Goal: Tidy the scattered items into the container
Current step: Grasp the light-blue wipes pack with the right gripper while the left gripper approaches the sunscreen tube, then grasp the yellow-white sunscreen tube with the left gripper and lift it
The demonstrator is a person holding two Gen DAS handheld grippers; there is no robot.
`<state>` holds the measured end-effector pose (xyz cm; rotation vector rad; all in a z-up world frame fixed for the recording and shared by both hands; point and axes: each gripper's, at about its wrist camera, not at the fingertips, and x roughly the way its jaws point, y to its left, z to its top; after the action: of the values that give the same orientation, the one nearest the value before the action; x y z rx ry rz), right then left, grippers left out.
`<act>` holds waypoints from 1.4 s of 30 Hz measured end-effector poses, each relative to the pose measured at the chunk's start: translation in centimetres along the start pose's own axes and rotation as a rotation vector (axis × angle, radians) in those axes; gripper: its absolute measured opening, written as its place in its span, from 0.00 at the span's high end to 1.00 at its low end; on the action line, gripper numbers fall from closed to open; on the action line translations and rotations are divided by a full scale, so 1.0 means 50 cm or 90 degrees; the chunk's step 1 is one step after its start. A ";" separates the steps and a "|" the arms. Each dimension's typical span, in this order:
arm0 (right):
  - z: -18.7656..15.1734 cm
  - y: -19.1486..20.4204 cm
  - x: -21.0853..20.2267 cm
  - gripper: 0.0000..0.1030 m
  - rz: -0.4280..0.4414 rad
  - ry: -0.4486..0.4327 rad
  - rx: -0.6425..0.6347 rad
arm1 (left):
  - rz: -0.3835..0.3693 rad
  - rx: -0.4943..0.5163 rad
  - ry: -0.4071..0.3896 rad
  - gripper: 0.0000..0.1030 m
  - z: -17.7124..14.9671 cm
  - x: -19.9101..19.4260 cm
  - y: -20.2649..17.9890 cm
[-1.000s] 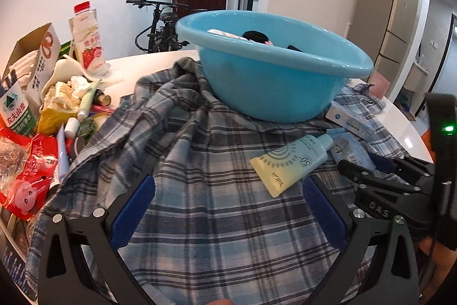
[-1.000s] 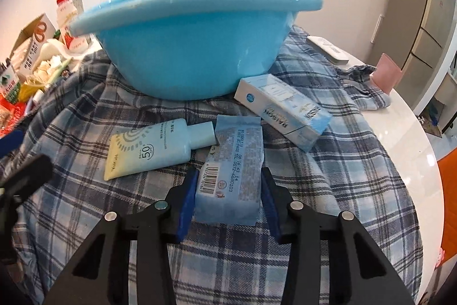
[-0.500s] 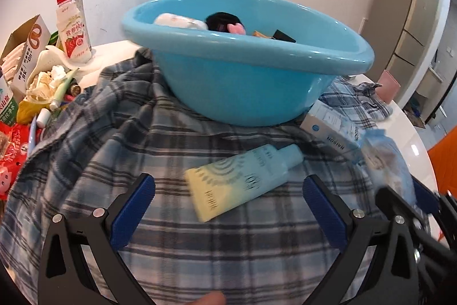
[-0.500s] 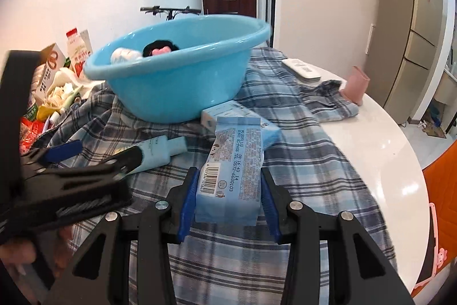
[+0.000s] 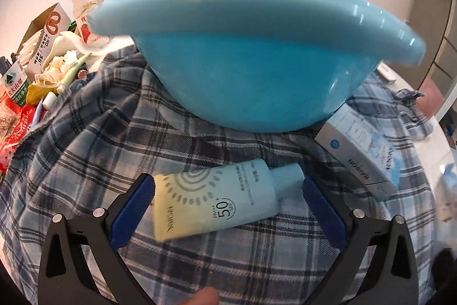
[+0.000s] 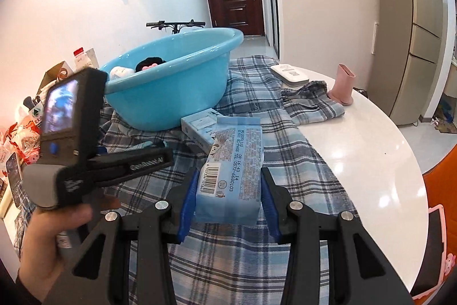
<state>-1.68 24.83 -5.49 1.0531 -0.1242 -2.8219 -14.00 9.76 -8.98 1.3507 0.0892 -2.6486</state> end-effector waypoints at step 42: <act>-0.010 -0.002 -0.026 0.57 0.000 -0.017 0.015 | -0.110 0.100 -0.018 0.52 0.034 0.038 0.042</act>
<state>-0.39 25.10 -5.05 1.0211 -0.1592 -2.8423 -16.10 7.25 -9.46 1.4107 -0.0058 -2.8708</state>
